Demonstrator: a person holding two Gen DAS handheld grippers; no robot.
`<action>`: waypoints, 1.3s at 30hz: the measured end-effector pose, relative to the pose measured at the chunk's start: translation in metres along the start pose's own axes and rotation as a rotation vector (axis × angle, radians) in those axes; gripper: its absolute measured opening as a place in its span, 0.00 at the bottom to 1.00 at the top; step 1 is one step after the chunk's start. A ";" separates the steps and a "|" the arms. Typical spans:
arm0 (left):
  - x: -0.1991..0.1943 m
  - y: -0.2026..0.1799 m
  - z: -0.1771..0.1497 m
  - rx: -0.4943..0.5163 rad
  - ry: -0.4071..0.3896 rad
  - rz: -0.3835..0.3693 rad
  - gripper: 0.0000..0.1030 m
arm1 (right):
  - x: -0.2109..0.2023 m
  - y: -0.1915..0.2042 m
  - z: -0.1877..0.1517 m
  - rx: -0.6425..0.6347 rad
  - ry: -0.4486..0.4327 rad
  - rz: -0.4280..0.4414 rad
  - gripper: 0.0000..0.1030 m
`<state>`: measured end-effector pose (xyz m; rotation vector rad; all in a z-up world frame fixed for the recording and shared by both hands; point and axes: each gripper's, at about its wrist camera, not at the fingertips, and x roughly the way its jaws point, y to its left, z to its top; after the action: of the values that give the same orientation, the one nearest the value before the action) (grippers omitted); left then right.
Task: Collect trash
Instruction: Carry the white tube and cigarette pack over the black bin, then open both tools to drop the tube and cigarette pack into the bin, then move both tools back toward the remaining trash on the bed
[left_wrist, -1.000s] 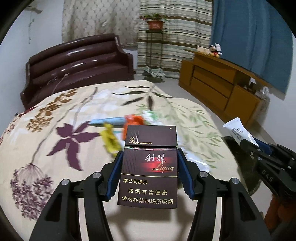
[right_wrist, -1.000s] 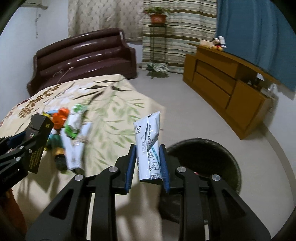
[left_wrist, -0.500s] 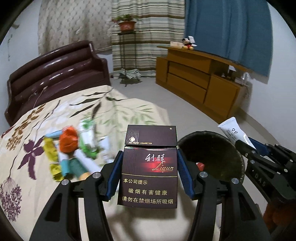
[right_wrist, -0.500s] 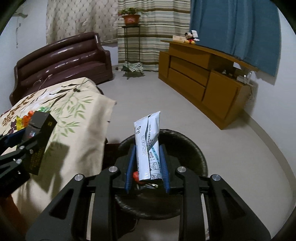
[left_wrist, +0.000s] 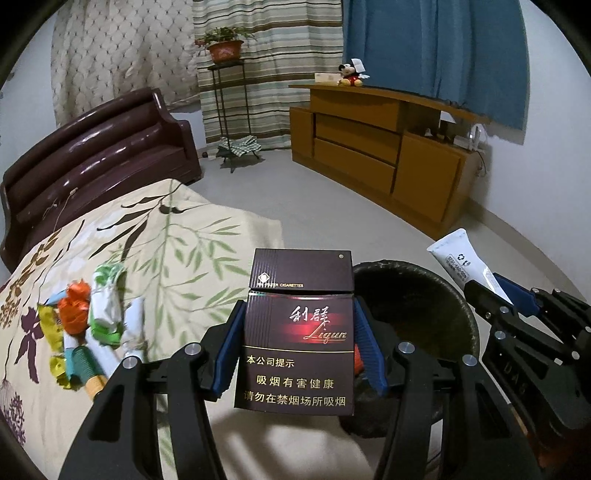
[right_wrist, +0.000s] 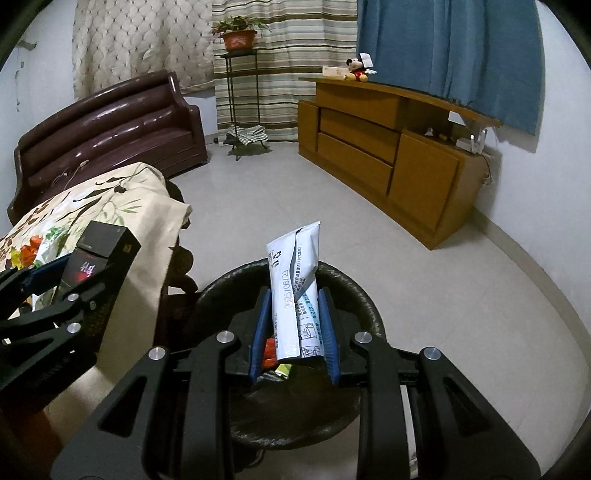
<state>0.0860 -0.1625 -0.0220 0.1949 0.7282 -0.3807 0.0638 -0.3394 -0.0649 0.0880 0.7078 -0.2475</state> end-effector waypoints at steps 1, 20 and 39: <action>0.001 -0.002 0.001 0.005 0.001 0.002 0.54 | 0.001 -0.002 0.000 0.001 0.001 0.000 0.25; 0.009 -0.008 0.009 0.009 0.023 0.011 0.68 | 0.000 -0.016 0.001 0.038 -0.016 -0.025 0.47; -0.034 0.065 -0.015 -0.090 0.035 0.111 0.69 | -0.016 0.041 -0.001 0.015 -0.032 0.084 0.77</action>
<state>0.0803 -0.0892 -0.0072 0.1562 0.7636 -0.2392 0.0620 -0.2963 -0.0548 0.1276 0.6689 -0.1730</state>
